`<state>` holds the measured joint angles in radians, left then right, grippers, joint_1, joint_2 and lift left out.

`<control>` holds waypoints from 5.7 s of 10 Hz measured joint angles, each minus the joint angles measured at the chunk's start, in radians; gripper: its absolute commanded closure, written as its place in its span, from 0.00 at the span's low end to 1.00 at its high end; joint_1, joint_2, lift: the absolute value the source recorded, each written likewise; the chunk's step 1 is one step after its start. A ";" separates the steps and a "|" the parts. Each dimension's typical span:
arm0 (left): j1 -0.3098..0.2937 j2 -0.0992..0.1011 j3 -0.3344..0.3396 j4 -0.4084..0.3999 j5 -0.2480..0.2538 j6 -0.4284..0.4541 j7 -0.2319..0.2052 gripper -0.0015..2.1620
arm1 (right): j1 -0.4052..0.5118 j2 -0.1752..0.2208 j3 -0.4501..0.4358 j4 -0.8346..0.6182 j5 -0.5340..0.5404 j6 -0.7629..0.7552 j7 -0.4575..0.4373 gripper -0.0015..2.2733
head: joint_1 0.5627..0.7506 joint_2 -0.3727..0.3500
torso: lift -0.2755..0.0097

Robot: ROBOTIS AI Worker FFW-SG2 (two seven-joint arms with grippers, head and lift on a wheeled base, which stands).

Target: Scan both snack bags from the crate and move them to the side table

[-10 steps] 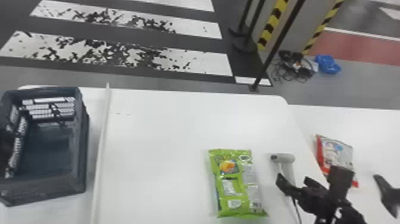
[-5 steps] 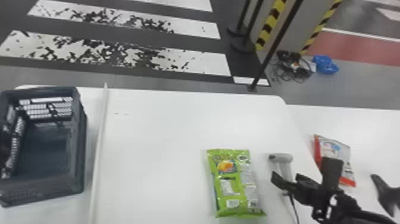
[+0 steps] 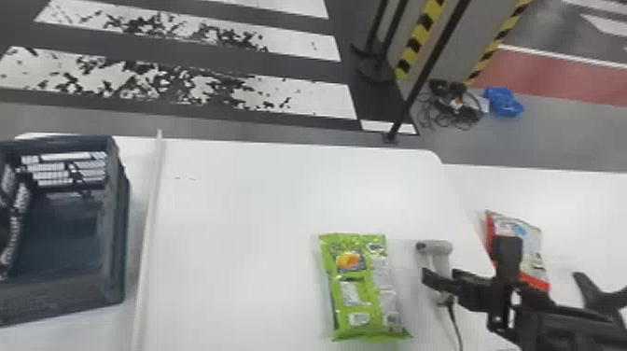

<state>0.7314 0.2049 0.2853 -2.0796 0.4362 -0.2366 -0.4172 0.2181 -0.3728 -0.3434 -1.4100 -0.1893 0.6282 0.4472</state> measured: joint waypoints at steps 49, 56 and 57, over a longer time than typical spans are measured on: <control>0.024 0.020 -0.023 0.029 0.002 -0.138 0.000 0.03 | 0.411 0.181 -0.093 -0.739 -0.071 0.277 -0.156 0.99 | 0.70 0.30 | 0.86; 0.065 -0.007 0.003 -0.024 -0.008 -0.135 -0.006 0.03 | 0.092 0.058 -0.042 -0.242 0.003 0.108 -0.139 0.99 | 0.70 0.15 | 0.86; 0.067 -0.011 0.003 -0.029 -0.013 -0.133 -0.006 0.03 | 0.072 0.050 -0.028 -0.194 0.008 0.074 -0.117 0.99 | 0.70 0.14 | 0.86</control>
<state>0.7984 0.1940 0.2885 -2.1085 0.4228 -0.3699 -0.4234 0.2899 -0.3230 -0.3716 -1.6038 -0.1813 0.7027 0.3298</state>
